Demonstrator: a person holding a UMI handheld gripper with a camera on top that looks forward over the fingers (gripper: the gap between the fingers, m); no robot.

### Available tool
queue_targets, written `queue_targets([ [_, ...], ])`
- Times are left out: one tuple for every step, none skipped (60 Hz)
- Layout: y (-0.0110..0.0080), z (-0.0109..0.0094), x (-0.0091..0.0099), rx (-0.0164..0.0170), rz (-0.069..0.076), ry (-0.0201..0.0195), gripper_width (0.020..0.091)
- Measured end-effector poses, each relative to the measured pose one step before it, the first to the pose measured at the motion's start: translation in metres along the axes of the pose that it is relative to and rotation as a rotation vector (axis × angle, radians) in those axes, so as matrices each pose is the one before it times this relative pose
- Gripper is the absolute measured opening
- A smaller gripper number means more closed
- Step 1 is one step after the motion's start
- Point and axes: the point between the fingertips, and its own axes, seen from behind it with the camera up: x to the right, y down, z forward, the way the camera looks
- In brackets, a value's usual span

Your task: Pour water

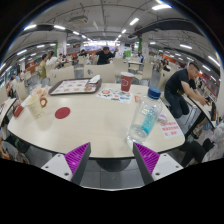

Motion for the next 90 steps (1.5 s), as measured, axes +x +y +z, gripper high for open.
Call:
queue_targets([
  [0.00058, 0.00264, 0.00713, 0.00206, 0.0, 0.00271, 0.0851],
  [-0.00023, 0.00307, 0.00672, 0.00384, 0.0, 0.00251, 0.0851],
  [-0.0005, 0.00333, 0.00686, 0.00461, -0.0007, 0.00382, 0.0852],
  [-0.00042, 0.00331, 0.00672, 0.00424, -0.0009, 0.0041, 0.0851],
  [-0.00077, 0.00383, 0.0061, 0.00353, 0.0001, 0.0045, 0.0852],
  [-0.00081, 0.0037, 0.00598, 0.00234, 0.0016, 0.00406, 0.0852],
  [-0.00104, 0.00375, 0.00541, 0.00208, 0.0023, 0.0033, 0.0851],
  [-0.00169, 0.00414, 0.00505, 0.00369, 0.0032, 0.00313, 0.0849],
  [-0.00221, 0.00409, 0.0049, 0.00557, 0.0038, 0.00305, 0.085],
  [-0.00267, 0.00445, 0.00422, 0.00658, 0.0045, 0.00205, 0.0851],
  [-0.00268, 0.00399, 0.00359, 0.00586, 0.0047, 0.00078, 0.0849],
  [-0.0026, 0.00434, 0.00364, 0.00483, 0.0043, 0.00133, 0.085],
  [-0.00207, 0.0049, 0.00412, 0.00363, 0.0043, 0.00372, 0.085],
  [-0.00202, 0.00492, 0.00398, 0.00295, 0.0049, 0.0047, 0.0848],
  [-0.00234, 0.00429, 0.00358, 0.00348, 0.0048, 0.00324, 0.0849],
  [-0.00306, 0.00567, 0.00066, 0.00583, 0.0046, 0.00055, 0.0852],
  [-0.00298, 0.00356, 0.0018, 0.00638, 0.0051, 0.00003, 0.0852],
  [-0.00218, 0.00441, 0.00223, 0.00594, 0.0045, 0.00093, 0.0852],
  [-0.00226, 0.00387, 0.00231, 0.00484, 0.0041, 0.00133, 0.0852],
  [-0.00227, 0.00389, 0.00154, 0.00363, 0.0036, 0.00117, 0.0851],
  [-0.00216, 0.00356, 0.00105, 0.00325, 0.0028, -0.00007, 0.085],
  [-0.00453, 0.00436, 0.00705, 0.00506, 0.0022, -0.00085, 0.0852],
  [-0.00115, 0.00237, -0.00428, 0.00576, 0.0029, 0.00242, 0.085],
  [-0.00175, 0.003, -0.0001, 0.00646, 0.0026, 0.00185, 0.0847],
  [-0.0011, 0.00246, -0.00021, 0.00359, 0.0022, 0.00029, 0.0839],
  [-0.00041, 0.0024, -0.00133, 0.00083, 0.0019, -0.00296, 0.082],
  [-0.00025, 0.00182, -0.00104, -0.0002, 0.0026, -0.00446, 0.0798],
  [-0.00025, 0.00294, 0.00487, 0.00249, 0.0042, -0.00475, 0.0759],
  [-0.00041, 0.00215, -0.00068, 0.00129, 0.0052, -0.00054, 0.0715],
  [-0.00032, 0.00186, -0.00046, 0.00166, 0.0057, 0.00065, 0.0662],
  [-0.00033, 0.00054, -0.00095, 0.00272, 0.0033, -0.00036, 0.0592],
  [-0.00079, 0.00051, -0.00121, 0.00534, 0.0074, -0.00488, 0.0559],
  [-0.00093, 0.0004, 0.00072, 0.00578, 0.0021, 0.00534, 0.0559],
  [0.0003, 0.00018, -0.00006, 0.001, 0.0013, 0.0022, 0.0559],
  [-0.00033, 0.00057, -0.00009, 0.00404, -0.0018, 0.00195, 0.0547],
  [-0.00046, -0.0006, 0.00031, 0.00525, -0.0027, 0.00061, 0.0538],
  [-0.00012, -0.00035, 0.00019, 0.00433, -0.0039, 0.0018, 0.0531],
  [-0.0005, -0.0001, 0.0004, 0.00549, -0.0024, 0.00268, 0.0513],
  [0.00006, -0.00026, 0.00018, 0.00238, 0.0021, 0.00216, 0.0512],
  [-0.00015, -0.00023, 0.00037, 0.00276, 0.0047, 0.00276, 0.0491],
  [0.00034, -0.00007, 0.00052, 0.00035, 0.0052, 0.00329, 0.0489],
  [-0.00026, -0.00017, -0.00024, 0.00149, 0.0041, 0.00128, 0.0473],
  [-0.00055, 0.0019, 0.00088, 0.00014, -0.0016, 0.00242, 0.0463],
  [-0.00041, -0.0003, -0.00013, 0.00037, -0.0002, 0.003, 0.0457],
  [-0.00002, -0.00043, -0.00001, -0.00123, -0.0004, 0.00279, 0.0435],
  [-0.00014, -0.00054, -0.00022, -0.00191, 0.0021, 0.00133, 0.0433],
  [-0.00045, -0.00031, -0.00042, -0.00191, -0.0007, -0.00025, 0.0437],
  [-0.00027, 0.00022, -0.00036, -0.00144, -0.0031, -0.00031, 0.0408],
  [-0.00049, 0.00021, 0.00009, -0.00058, -0.0018, 0.00248, 0.0407],
  [0.00114, 0.00124, 0.00027, -0.00255, -0.002, 0.00244, 0.0407],
  [-0.00067, 0.0012, -0.00117, -0.00181, -0.0031, 0.00353, 0.0408],
  [-0.00052, 0.00053, 0.00013, -0.00183, -0.0037, 0.00526, 0.0407],
  [-0.00033, 0.0003, 0.00028, -0.00228, -0.0049, 0.00691, 0.0407],
  [-0.0004, 0.0005, -0.00037, -0.00291, -0.0071, 0.00518, 0.0406],
  [-0.00069, 0.00035, -0.00108, -0.00309, -0.009, 0.0028, 0.0406],
  [-0.00102, 0.00024, -0.00068, -0.0016, -0.0079, 0.00447, 0.0406],
  [-0.00201, -0.00016, 0.00005, 0.00187, -0.004, 0.00932, 0.0407],
  [-0.00206, -0.00142, 0.0022, 0.00513, -0.0022, 0.01035, 0.0409],
  [-0.0028, -0.00067, -0.00265, 0.0025, -0.0083, 0.00891, 0.0406],
  [-0.00359, -0.00065, -0.00151, 0.00274, -0.0102, 0.00544, 0.0407],
  [-0.00453, -0.00139, -0.00115, 0.00417, -0.0101, 0.00714, 0.0408],
  [-0.00525, -0.00165, -0.00037, 0.00555, -0.0098, 0.01127, 0.0409],
  [-0.00579, -0.00157, -0.00035, 0.0069, -0.0109, 0.01346, 0.0408],
  [-0.00663, -0.0008, 0.0004, 0.00758, -0.0152, 0.01001, 0.0408],
  [-0.00604, -0.00059, -0.00292, 0.00737, -0.0179, 0.01164, 0.0408],
  [-0.00713, -0.00205, -0.0018, 0.00719, -0.0204, 0.01075, 0.0406],
  [-0.00756, -0.00191, -0.00173, 0.00811, -0.0218, 0.01271, 0.0407],
  [-0.00821, -0.00172, -0.0021, 0.0085, -0.0237, 0.01486, 0.0407],
  [-0.00876, -0.00242, -0.00196, 0.00934, -0.0259, 0.01627, 0.0407],
  [-0.00943, -0.00244, -0.002, 0.00982, -0.0283, 0.01656, 0.0407],
  [-0.01008, -0.00149, -0.00024, 0.00983, -0.0273, 0.01334, 0.0407],
  [-0.00982, -0.00197, -0.0038, 0.01009, -0.0294, 0.01651, 0.0407],
  [-0.01051, -0.00307, -0.00285, 0.01069, -0.029, 0.01597, 0.0409],
  [-0.01104, -0.00314, -0.00393, 0.01128, -0.0289, 0.0142, 0.0408],
  [-0.01166, -0.00345, -0.00419, 0.01161, -0.0281, 0.01238, 0.0408],
  [-0.01271, -0.00206, -0.00214, 0.01176, -0.0279, 0.00987, 0.0408],
  [-0.01149, -0.00407, -0.0042, 0.01149, -0.0282, 0.01173, 0.0407],
  [-0.01185, -0.00306, -0.00419, 0.0108, -0.0313, 0.01213, 0.0406],
  [-0.01206, -0.0028, -0.00446, 0.01047, -0.0362, 0.01268, 0.0406],
  [-0.01177, -0.00258, -0.00441, 0.00984, -0.0386, 0.01411, 0.0407],
  [-0.01189, -0.00255, -0.00417, 0.01039, -0.0397, 0.01554, 0.0406],
  [-0.01199, -0.00228, -0.00416, 0.01, -0.0417, 0.01589, 0.0407],
  [-0.01205, -0.00259, -0.00373, 0.01087, -0.0428, 0.01585, 0.0408],
  [-0.01184, -0.00375, -0.00052, 0.01389, -0.0393, 0.00949, 0.0406],
  [-0.0126, -0.00147, -0.00539, 0.01052, -0.0436, 0.0136, 0.0405],
  [-0.01222, -0.00197, -0.00476, 0.01017, -0.0432, 0.01092, 0.0407],
  [-0.01153, -0.0018, -0.00468, 0.00892, -0.0423, 0.01105, 0.0406],
  [-0.01174, -0.00227, -0.00463, 0.00919, -0.0399, 0.00982, 0.0406],
  [-0.01217, -0.00185, -0.00527, 0.01134, -0.0377, 0.00744, 0.0406],
  [-0.01243, -0.00142, -0.00601, 0.0131, -0.0376, 0.00447, 0.0405],
])
